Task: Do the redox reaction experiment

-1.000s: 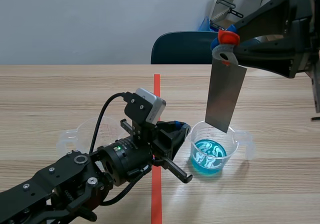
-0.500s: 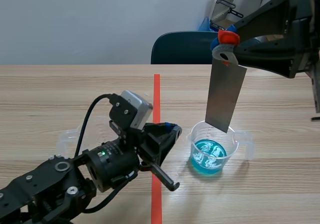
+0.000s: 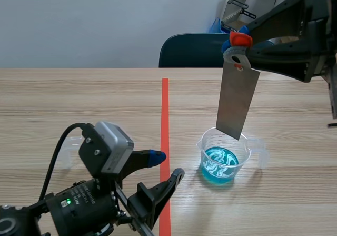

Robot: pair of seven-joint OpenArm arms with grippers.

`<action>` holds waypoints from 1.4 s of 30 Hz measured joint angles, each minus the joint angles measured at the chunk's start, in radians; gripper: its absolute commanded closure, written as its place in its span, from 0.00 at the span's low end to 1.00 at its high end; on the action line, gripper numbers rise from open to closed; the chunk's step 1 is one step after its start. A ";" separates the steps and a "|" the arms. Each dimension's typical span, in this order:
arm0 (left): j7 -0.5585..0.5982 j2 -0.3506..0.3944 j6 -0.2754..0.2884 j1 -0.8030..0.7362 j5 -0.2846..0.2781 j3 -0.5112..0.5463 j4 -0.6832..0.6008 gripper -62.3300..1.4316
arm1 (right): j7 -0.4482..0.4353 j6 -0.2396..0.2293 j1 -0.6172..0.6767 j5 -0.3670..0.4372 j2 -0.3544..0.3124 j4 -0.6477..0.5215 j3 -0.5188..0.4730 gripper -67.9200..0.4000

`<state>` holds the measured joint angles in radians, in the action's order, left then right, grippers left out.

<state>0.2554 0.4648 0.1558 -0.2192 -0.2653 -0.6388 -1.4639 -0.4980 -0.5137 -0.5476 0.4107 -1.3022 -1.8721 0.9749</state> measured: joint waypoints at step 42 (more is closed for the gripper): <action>-0.087 0.150 -0.052 -0.135 0.033 0.093 -0.230 0.00 | -0.003 0.000 0.000 0.000 0.000 0.000 0.000 0.98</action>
<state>0.1680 0.6151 0.1036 -0.3546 -0.2325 -0.5457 -1.6939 -0.5007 -0.5137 -0.5476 0.4107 -1.3022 -1.8721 0.9749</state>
